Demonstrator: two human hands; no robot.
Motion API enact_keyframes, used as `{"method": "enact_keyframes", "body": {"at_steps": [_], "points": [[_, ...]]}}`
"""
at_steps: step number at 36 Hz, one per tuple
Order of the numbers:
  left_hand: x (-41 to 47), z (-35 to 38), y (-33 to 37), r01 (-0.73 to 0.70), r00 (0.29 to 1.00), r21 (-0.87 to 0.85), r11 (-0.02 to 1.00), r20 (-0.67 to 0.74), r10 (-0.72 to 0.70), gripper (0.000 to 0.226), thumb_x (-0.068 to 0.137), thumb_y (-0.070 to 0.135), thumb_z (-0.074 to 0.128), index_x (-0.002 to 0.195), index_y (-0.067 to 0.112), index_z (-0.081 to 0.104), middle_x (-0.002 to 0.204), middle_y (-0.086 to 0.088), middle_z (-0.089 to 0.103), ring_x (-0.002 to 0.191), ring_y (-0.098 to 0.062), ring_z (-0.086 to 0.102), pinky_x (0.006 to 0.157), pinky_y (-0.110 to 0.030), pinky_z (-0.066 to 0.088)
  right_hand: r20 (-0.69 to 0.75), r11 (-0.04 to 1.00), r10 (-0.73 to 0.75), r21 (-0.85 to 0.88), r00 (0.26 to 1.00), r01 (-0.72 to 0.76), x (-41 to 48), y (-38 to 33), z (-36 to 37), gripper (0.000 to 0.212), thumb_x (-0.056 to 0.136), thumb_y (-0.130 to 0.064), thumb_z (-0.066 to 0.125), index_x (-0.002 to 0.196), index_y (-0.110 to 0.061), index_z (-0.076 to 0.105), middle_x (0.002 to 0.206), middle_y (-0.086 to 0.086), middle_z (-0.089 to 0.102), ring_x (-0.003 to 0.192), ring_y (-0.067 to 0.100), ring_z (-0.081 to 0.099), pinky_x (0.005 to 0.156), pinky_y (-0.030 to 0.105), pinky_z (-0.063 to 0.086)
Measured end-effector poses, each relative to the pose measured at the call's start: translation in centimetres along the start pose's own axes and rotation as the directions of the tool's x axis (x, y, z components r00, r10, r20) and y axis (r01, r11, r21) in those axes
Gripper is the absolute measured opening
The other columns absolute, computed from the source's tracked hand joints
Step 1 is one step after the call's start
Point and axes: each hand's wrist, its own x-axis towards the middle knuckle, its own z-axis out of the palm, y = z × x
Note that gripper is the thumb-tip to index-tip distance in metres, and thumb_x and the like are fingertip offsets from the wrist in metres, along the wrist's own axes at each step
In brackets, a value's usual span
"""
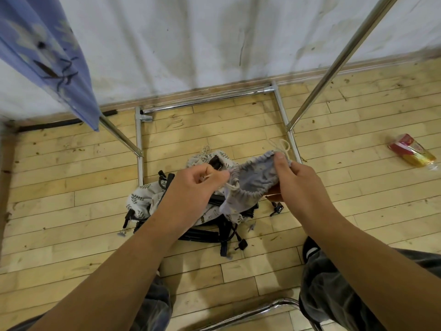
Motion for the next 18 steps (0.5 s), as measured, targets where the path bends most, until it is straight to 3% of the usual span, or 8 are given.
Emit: {"method": "enact_keyframes", "body": {"at_steps": [3,5,8,12,16,18], "points": [[0.5,0.1,-0.2,0.08,0.996,-0.095,0.992,-0.039,-0.084,0.051,0.096,0.047,0.062,0.09,-0.004,0.061,0.069,-0.018,0.054,0.064,-0.019,0.045,0.063,-0.026,0.045,-0.03,1.0,0.001,0.007,1.0,-0.001,0.0,-0.1,0.0,0.056,0.105,-0.059,0.041,0.091,-0.014,0.073,0.081,0.0,0.077,0.084,0.028,0.076,0.085,0.055,0.062],[1.0,0.1,-0.6,0.2,0.972,-0.243,0.949,-0.072,-0.224,0.042,0.097,0.046,0.064,0.091,0.006,0.069,0.064,0.001,0.058,0.062,-0.015,0.05,0.064,-0.026,0.049,-0.042,1.0,-0.001,0.003,0.999,0.001,0.1,-0.1,-0.1,0.06,0.104,-0.061,0.041,0.089,-0.013,0.073,0.082,0.004,0.077,0.086,0.032,0.075,0.084,0.057,0.061],[1.5,-0.2,-1.3,0.326,0.926,-0.32,0.89,-0.083,-0.369,0.037,0.098,0.051,0.061,0.099,0.017,0.074,0.064,0.009,0.062,0.061,-0.009,0.054,0.067,-0.029,0.053,-0.043,1.0,-0.015,-0.013,0.999,0.015,0.1,0.0,-0.1,0.061,0.103,-0.063,0.041,0.087,-0.014,0.073,0.081,0.005,0.077,0.083,0.031,0.076,0.084,0.057,0.061],[1.7,-0.3,-2.6,0.311,0.941,0.082,0.947,-0.169,-0.295,0.05,0.102,0.059,0.047,0.095,0.017,0.071,0.071,0.003,0.068,0.061,-0.013,0.057,0.067,-0.033,0.049,-0.05,0.999,-0.036,-0.02,0.998,0.035,0.1,0.0,-0.1,0.056,0.103,-0.062,0.041,0.088,-0.019,0.074,0.081,0.001,0.078,0.082,0.026,0.076,0.084,0.054,0.062],[1.7,-0.4,-3.6,0.286,0.958,0.324,0.902,-0.071,-0.278,0.049,0.104,0.055,0.043,0.104,0.014,0.07,0.095,-0.01,0.076,0.063,-0.015,0.059,0.064,-0.03,0.048,-0.055,0.998,-0.06,-0.023,0.997,0.059,-0.1,-0.3,-0.1,0.059,0.103,-0.064,0.04,0.089,-0.017,0.073,0.085,0.01,0.076,0.084,0.037,0.073,0.081,0.059,0.06],[1.7,-0.2,-3.9,0.291,0.95,0.409,0.865,-0.015,-0.313,0.051,0.105,0.054,0.041,0.105,0.01,0.066,0.09,-0.011,0.073,0.062,-0.015,0.056,0.062,-0.029,0.045,-0.057,0.996,-0.078,-0.037,0.995,0.076,-0.2,-0.3,0.0,0.067,0.101,-0.068,0.039,0.094,-0.009,0.071,0.09,0.019,0.073,0.088,0.044,0.069,0.079,0.063,0.058]]}}
